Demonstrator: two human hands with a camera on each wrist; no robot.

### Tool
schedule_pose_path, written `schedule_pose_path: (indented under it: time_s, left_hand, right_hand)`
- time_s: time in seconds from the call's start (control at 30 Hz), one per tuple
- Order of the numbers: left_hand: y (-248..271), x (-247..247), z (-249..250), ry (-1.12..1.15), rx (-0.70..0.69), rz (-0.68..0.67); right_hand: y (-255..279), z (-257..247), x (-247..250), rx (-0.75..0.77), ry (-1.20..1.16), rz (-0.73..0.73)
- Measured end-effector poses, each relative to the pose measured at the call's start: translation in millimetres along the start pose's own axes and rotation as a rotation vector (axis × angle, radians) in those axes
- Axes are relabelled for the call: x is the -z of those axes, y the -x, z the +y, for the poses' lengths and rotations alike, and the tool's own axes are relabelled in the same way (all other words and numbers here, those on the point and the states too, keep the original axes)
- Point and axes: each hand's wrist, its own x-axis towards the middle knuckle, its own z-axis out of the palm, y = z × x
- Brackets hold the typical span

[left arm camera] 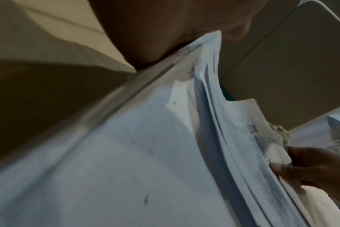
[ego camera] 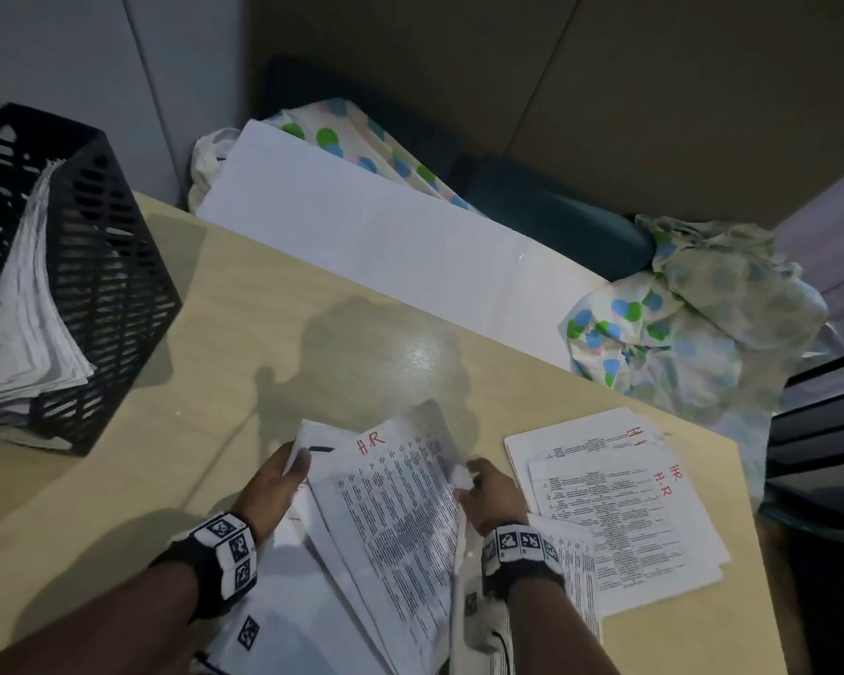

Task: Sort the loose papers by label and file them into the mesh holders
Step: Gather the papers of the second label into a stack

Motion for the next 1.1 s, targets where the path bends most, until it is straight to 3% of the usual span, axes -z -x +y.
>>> schedule_pose_path:
  time_s: [0.17, 0.33, 0.4, 0.47, 0.57, 0.67, 0.73, 0.87, 1.03, 1.1]
  left_hand:
    - [3, 2, -4, -0.177, -0.026, -0.028]
    - [2, 7, -1, -0.268, 0.028, 0.142]
    - [-1, 13, 1, -0.306, 0.027, 0.186]
    - [-5, 20, 0, -0.267, 0.047, 0.216]
    - [-13, 27, -7, -0.217, 0.08, 0.243]
    - [-15, 26, -9, -0.114, 0.072, 0.21]
    - [-14, 25, -7, -0.112, 0.078, 0.225]
    - [-7, 27, -2, 0.033, 0.116, 0.257]
    - [-4, 37, -11, 0.036, 0.105, 0.263]
    - [-3, 37, -13, 0.034, 0.097, 0.295]
  right_hand:
    - [2, -1, 7, -0.032, -0.288, 0.137]
    - [-3, 14, 40, -0.09, -0.59, 0.486]
    - [-2, 18, 55, -0.038, -0.725, 0.536]
    - [0, 17, 64, 0.004, -0.681, 0.491]
    - [-2, 3, 59, 0.114, -0.495, 0.283]
    - [-3, -16, 33, 0.199, -0.325, 0.034]
    - [3, -30, 16, 0.201, -0.314, -0.022]
    - [11, -46, -3, 0.143, -0.444, 0.007]
    - [4, -43, 3, 0.038, -0.548, 0.333]
    - [5, -42, 6, -0.05, -0.607, 0.386]
